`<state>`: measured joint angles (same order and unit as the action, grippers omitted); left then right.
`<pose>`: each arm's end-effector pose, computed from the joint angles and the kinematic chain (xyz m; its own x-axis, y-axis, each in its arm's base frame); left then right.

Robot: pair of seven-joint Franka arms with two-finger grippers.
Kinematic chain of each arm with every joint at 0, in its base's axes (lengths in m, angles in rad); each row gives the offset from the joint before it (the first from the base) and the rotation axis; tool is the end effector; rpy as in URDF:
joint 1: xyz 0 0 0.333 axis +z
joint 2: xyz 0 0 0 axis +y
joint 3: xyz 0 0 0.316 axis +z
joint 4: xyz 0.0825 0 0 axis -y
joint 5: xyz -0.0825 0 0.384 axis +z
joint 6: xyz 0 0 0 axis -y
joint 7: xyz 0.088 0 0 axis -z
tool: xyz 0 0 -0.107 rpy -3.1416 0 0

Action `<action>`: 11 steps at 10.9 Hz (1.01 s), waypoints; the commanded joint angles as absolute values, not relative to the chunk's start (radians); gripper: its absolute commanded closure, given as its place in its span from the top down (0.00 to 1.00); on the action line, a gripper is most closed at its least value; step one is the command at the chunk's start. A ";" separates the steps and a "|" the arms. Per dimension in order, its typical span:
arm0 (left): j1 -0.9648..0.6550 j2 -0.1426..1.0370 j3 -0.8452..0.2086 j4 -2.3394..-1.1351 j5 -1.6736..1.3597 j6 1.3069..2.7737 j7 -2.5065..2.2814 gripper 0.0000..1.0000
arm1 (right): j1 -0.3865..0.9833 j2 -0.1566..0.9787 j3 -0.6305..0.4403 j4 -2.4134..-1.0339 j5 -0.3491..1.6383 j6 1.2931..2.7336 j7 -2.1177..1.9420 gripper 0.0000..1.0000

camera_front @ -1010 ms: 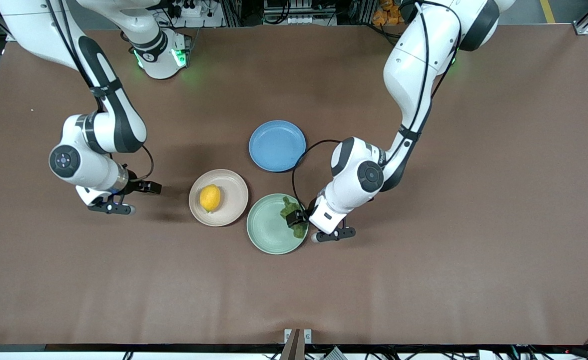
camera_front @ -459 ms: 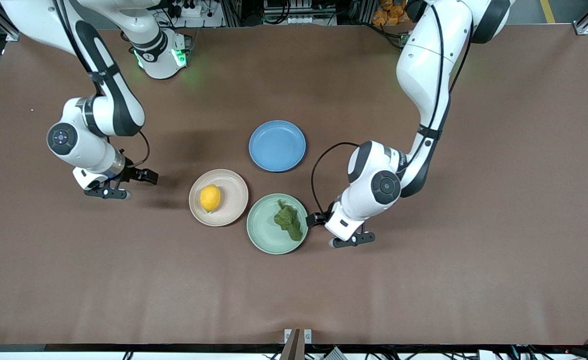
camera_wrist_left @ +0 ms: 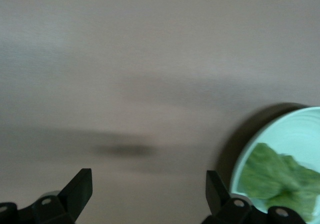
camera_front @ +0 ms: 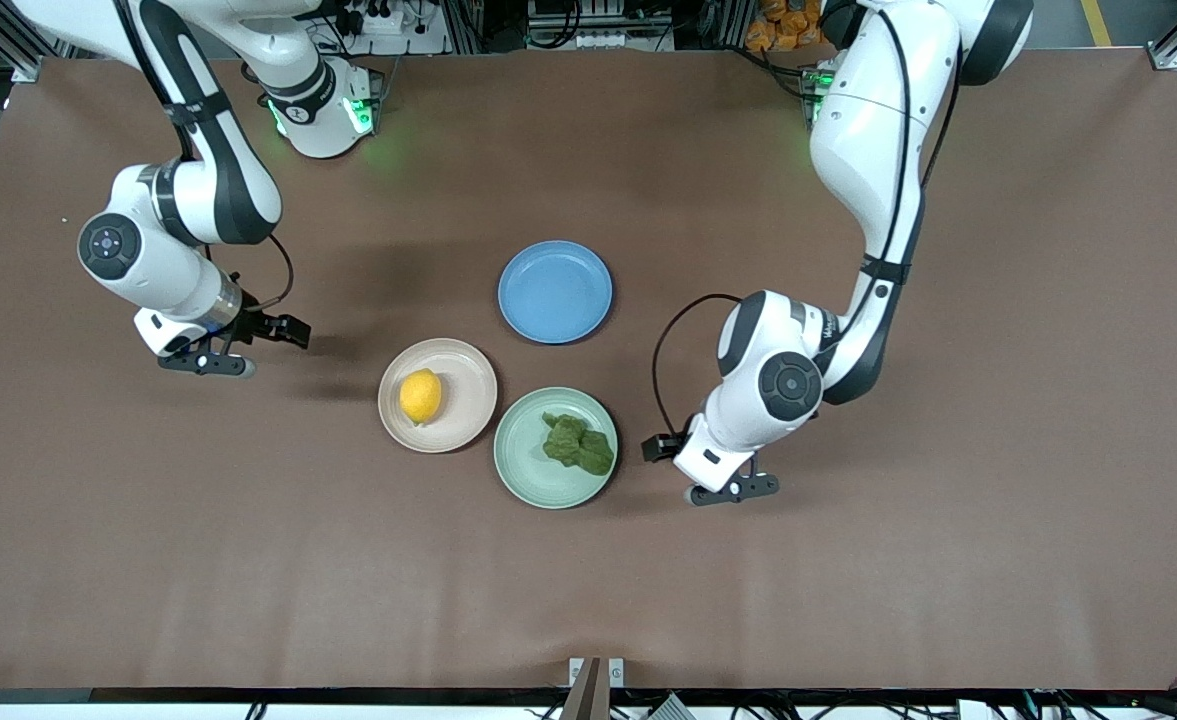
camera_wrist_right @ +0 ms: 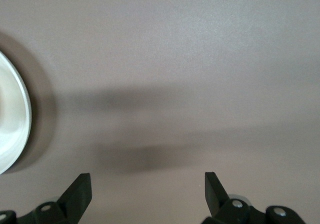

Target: Place lemon and lettuce in plates

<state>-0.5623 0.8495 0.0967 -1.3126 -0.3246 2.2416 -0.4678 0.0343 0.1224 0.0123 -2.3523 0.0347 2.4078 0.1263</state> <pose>0.6611 -0.3624 0.2371 0.9876 0.1546 -0.0267 0.1568 -0.9659 0.2059 0.5029 0.0237 0.2732 0.9920 -0.1053 -0.0695 -0.1066 -0.9942 -0.0143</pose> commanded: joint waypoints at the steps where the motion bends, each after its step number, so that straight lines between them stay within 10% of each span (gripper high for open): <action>1: -0.532 0.813 0.097 -1.327 -0.240 2.169 -0.465 1.00 | 0.029 0.046 0.018 -2.410 0.020 2.392 0.133 1.00; 11: -0.344 0.767 0.097 -1.331 -0.131 1.973 -0.215 1.00 | 0.018 -0.086 0.015 -2.355 0.018 2.264 0.132 1.00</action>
<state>-0.3912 0.8027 0.1025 -1.3121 -0.1798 2.0322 -0.2655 0.0338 -0.0205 0.0102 -2.3676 0.0346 2.3155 0.1265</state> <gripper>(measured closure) 0.000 0.000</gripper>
